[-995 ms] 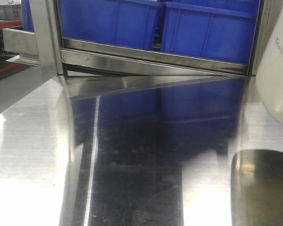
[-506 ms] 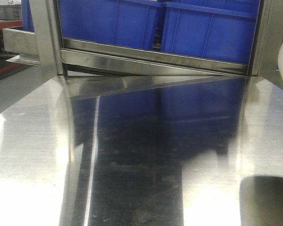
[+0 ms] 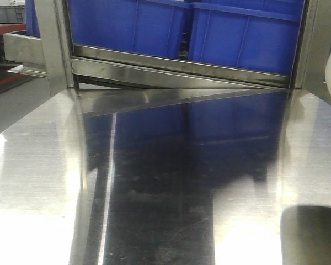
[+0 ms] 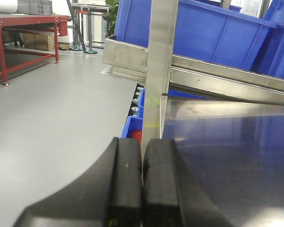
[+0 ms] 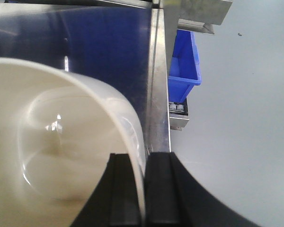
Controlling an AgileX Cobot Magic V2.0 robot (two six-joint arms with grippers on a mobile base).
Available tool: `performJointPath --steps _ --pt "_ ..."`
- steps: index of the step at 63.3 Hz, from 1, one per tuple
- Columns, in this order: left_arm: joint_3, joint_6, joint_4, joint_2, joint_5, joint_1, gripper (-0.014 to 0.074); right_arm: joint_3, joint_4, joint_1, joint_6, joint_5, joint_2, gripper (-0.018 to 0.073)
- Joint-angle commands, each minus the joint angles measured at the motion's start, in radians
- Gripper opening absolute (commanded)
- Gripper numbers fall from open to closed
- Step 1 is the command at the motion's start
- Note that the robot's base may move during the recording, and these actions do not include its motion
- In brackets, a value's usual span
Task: Move white bin to right shelf second layer
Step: 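Raise the held white bin up beside the robot with the right gripper, then drive the base away from the table holding the white bin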
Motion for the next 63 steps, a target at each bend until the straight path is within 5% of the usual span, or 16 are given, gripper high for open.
performJointPath --steps 1,63 --pt "0.028 -0.005 -0.001 -0.020 -0.081 0.002 0.0085 -0.029 -0.013 -0.008 -0.006 -0.086 -0.004 0.0050" --pt "0.028 -0.005 -0.001 -0.020 -0.081 0.002 0.0085 -0.029 -0.013 -0.008 -0.006 -0.086 -0.004 0.0050"
